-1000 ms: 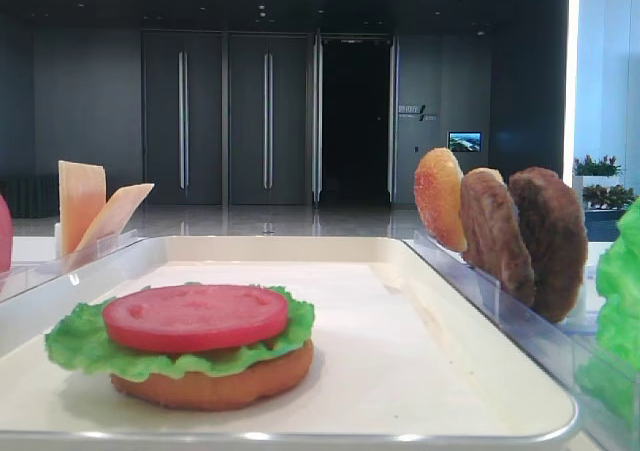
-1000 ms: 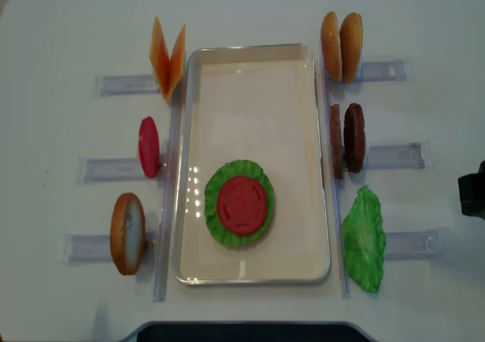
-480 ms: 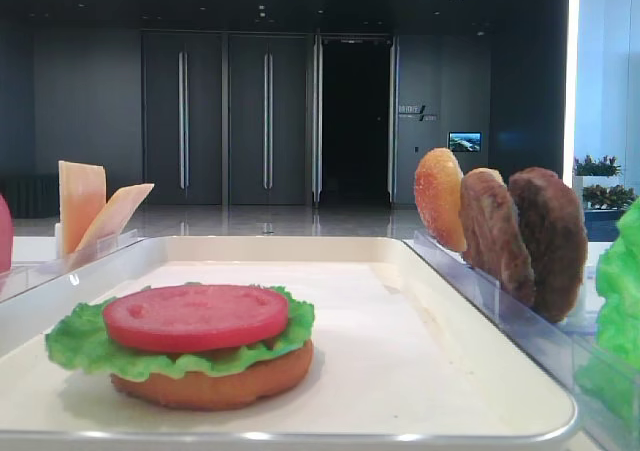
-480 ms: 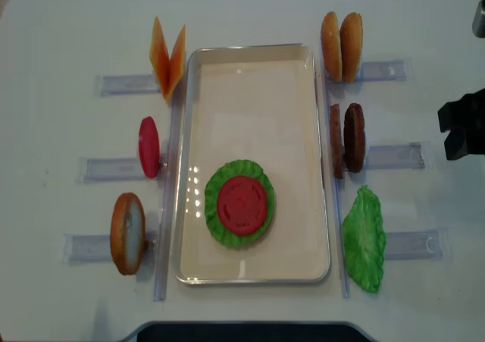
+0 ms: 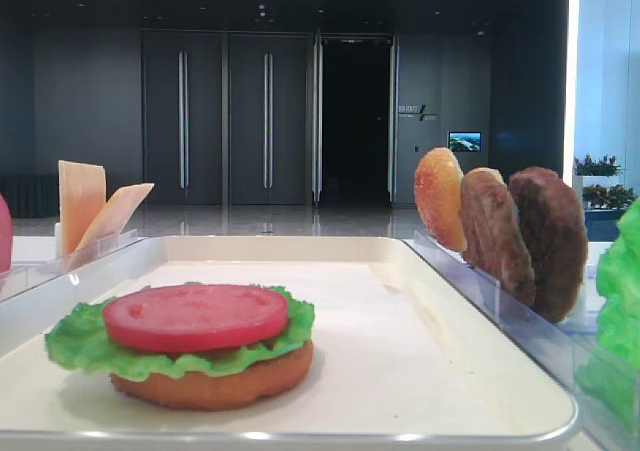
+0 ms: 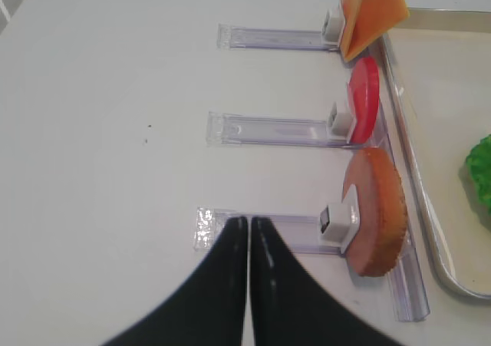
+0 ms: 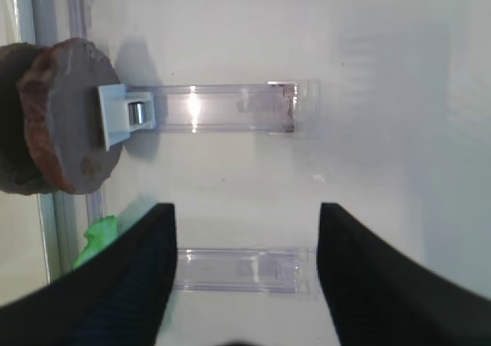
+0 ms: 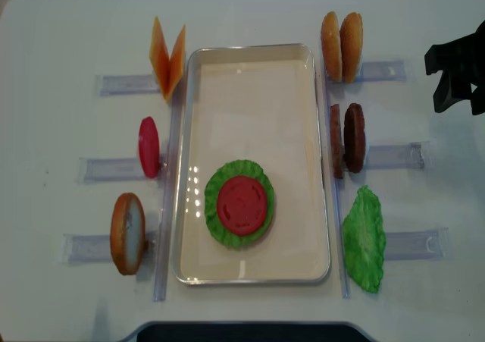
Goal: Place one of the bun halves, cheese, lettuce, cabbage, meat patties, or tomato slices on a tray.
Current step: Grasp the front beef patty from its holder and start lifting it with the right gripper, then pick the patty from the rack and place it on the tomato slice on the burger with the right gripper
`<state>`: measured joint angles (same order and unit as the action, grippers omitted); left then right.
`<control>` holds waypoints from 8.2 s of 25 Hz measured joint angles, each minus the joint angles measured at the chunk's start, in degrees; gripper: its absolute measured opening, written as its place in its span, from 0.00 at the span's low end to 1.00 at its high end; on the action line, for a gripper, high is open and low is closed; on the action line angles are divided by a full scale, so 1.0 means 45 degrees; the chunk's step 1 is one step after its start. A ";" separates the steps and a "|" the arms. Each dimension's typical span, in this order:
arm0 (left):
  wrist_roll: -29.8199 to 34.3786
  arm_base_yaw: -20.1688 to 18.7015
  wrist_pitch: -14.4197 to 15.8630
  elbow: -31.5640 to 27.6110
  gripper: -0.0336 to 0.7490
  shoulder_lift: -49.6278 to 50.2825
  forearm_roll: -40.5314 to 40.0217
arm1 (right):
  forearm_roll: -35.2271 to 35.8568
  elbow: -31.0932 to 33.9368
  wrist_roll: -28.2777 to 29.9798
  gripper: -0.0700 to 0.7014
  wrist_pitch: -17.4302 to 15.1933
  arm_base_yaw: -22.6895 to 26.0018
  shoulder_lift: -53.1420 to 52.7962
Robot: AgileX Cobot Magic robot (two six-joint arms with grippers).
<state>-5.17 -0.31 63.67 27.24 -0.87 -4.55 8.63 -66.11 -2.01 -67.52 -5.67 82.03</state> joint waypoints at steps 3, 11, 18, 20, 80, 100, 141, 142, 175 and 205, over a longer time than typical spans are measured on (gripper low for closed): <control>0.0000 0.0000 0.0000 0.0000 0.04 0.0000 0.0000 | -0.0009 -0.0304 -0.0153 0.63 -0.0046 0.0000 0.0340; 0.0000 0.0000 0.0000 0.0000 0.04 0.0000 0.0000 | 0.0050 -0.0425 -0.0601 0.63 -0.0032 -0.0131 0.0467; 0.0000 0.0000 0.0000 0.0000 0.04 0.0000 0.0000 | -0.0065 -0.0425 -0.2443 0.63 0.0493 -0.1488 0.0467; 0.0000 0.0000 0.0000 0.0000 0.04 0.0000 0.0000 | -0.0088 -0.0425 -0.2830 0.63 0.0765 -0.2039 0.0467; 0.0000 0.0000 0.0000 0.0000 0.04 0.0000 0.0000 | -0.2306 -0.0425 -0.6379 0.62 0.3530 -0.6854 0.3909; 0.0000 0.0000 0.0000 0.0000 0.04 0.0000 0.0000 | -0.3672 -0.0425 -0.6379 0.31 0.3444 -0.6854 0.4136; 0.0000 0.0000 0.0000 0.0000 0.04 0.0000 0.0000 | 1.1816 0.2546 0.6811 0.30 0.5911 -0.6854 -0.0276; 0.0000 0.0000 0.0000 0.0000 0.04 0.0000 0.0000 | 1.2510 0.2774 0.7334 0.30 0.6160 -0.6854 -0.0203; 0.0000 0.0000 0.0000 0.0000 0.04 0.0000 0.0000 | 1.8837 0.3254 1.3367 0.30 0.4308 -0.6220 0.5035; 0.0000 0.0000 0.0000 0.0000 0.04 0.0000 0.0000 | 1.8985 0.3243 1.3448 0.30 0.3378 -0.5647 0.5549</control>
<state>-5.17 -0.31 63.67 27.24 -0.87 -4.55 94.06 -51.52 58.51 -52.32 -31.08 107.00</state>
